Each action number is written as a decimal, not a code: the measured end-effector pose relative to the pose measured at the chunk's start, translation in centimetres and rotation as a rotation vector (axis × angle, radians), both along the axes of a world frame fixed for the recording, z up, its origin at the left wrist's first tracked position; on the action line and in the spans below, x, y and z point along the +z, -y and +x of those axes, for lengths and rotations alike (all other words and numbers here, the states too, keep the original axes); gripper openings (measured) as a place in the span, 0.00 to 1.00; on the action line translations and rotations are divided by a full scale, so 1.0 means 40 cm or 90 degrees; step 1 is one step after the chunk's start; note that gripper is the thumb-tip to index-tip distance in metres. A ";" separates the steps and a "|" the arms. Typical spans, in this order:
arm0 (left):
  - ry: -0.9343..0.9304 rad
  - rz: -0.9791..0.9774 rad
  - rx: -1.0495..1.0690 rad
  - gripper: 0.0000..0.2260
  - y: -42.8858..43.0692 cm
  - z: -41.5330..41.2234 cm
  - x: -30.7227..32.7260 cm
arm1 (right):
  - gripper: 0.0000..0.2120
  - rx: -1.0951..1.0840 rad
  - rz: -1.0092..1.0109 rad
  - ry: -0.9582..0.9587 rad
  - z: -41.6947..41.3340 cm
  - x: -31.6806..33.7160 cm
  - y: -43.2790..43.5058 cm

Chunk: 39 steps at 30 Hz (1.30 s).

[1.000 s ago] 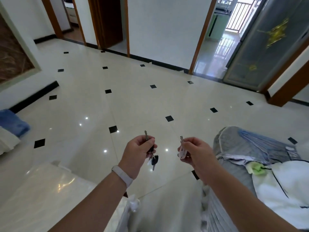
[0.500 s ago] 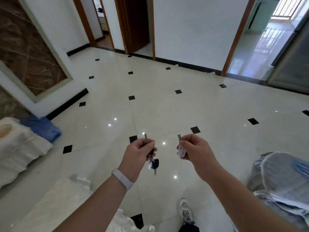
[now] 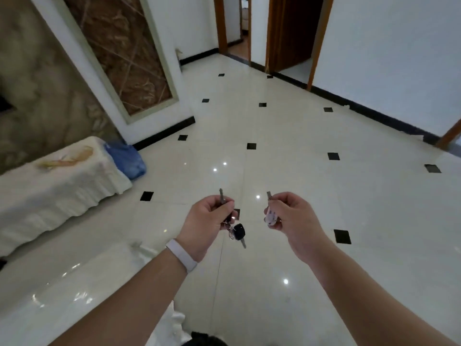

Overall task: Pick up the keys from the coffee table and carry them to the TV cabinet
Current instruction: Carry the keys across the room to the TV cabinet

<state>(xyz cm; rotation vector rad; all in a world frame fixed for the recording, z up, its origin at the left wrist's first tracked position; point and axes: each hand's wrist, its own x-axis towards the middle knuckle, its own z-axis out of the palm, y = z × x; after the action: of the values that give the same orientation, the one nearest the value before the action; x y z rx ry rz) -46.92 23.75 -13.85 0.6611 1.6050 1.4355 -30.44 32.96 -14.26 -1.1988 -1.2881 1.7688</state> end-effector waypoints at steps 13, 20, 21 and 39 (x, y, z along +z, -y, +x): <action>0.061 0.000 0.163 0.03 -0.152 -0.556 -0.078 | 0.06 0.125 0.036 0.103 -0.603 -0.037 -0.232; 0.067 0.015 0.229 0.04 -0.206 -0.918 -0.037 | 0.05 0.187 0.091 0.100 -0.975 0.025 -0.319; 0.065 0.018 0.237 0.04 -0.207 -0.956 -0.029 | 0.05 0.199 0.094 0.096 -1.016 0.030 -0.324; 0.075 -0.013 0.439 0.03 -0.395 -1.504 -0.043 | 0.04 0.394 0.052 0.059 -1.701 -0.048 -0.636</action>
<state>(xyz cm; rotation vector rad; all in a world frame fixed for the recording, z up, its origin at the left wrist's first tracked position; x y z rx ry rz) -107.07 39.55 -15.58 -0.0147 1.8373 1.8920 -98.48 58.38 -16.17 -0.8968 -1.9157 2.0624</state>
